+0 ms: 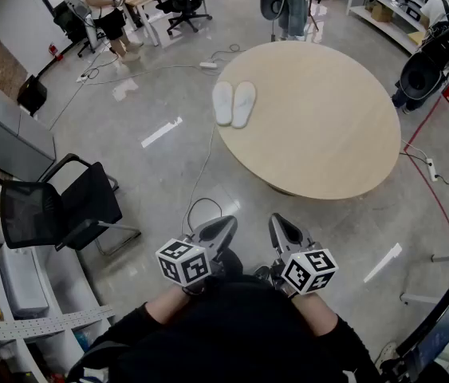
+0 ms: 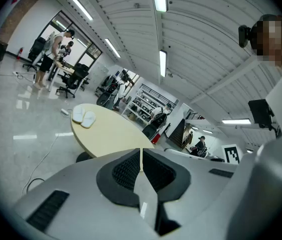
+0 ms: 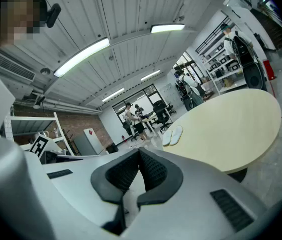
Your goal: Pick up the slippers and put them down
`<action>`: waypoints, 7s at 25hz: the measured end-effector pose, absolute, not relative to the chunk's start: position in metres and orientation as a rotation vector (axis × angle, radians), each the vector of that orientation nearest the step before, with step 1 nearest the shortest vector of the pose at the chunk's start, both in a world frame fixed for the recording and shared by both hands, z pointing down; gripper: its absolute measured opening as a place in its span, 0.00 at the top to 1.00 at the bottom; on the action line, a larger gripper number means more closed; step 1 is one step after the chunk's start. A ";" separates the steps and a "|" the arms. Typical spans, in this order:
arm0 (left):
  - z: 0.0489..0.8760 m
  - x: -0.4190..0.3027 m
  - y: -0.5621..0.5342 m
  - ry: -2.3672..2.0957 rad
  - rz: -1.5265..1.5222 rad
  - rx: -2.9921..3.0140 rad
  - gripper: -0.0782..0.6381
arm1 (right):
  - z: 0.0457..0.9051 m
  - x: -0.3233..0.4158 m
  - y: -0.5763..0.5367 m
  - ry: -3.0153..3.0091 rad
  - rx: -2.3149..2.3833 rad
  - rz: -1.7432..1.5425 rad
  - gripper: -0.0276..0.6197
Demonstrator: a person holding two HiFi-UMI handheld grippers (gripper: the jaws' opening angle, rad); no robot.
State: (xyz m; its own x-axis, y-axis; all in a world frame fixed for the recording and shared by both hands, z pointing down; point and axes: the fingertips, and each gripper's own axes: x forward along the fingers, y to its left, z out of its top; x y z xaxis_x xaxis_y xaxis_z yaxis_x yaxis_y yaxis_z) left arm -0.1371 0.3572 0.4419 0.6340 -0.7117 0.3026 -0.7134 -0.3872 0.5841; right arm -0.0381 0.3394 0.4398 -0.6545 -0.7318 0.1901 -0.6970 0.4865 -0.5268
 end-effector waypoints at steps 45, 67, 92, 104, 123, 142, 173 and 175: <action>0.472 -0.241 0.191 -1.041 -0.105 2.081 0.86 | 0.464 -0.126 0.175 2.612 -1.434 -1.003 0.93; 0.485 -0.298 0.054 -1.206 -0.140 1.952 0.86 | 0.478 -0.175 0.020 2.633 -1.262 -1.125 0.93; 0.558 -0.267 -0.139 -1.227 0.176 1.857 0.63 | 0.542 -0.115 -0.160 2.452 -1.494 -1.322 0.77; 0.629 -0.282 -0.230 -1.115 0.350 1.825 0.63 | 0.596 -0.149 -0.236 2.448 -1.662 -1.383 0.77; 0.702 -0.265 -0.291 -1.106 0.586 1.834 0.64 | 0.695 -0.168 -0.299 2.633 -1.747 -1.510 0.77; 0.708 -0.269 -0.295 -1.162 0.753 1.879 0.82 | 0.702 -0.151 -0.296 2.649 -1.811 -1.544 0.90; 0.540 -0.081 -0.179 -0.902 0.348 2.167 0.84 | 0.525 0.050 -0.149 2.313 -1.840 -1.110 0.90; 0.527 -0.072 -0.169 -0.882 0.312 2.175 0.84 | 0.506 0.066 -0.135 2.262 -1.868 -1.062 0.90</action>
State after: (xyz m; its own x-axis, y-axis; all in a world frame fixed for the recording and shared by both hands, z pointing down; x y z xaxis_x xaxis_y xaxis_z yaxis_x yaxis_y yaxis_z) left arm -0.0721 -0.1685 0.5267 0.7320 -0.4949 0.4683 -0.6793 -0.4771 0.5576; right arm 0.0658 -0.1351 0.5063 -0.2829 -0.8755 0.3918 -0.8606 0.0514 -0.5066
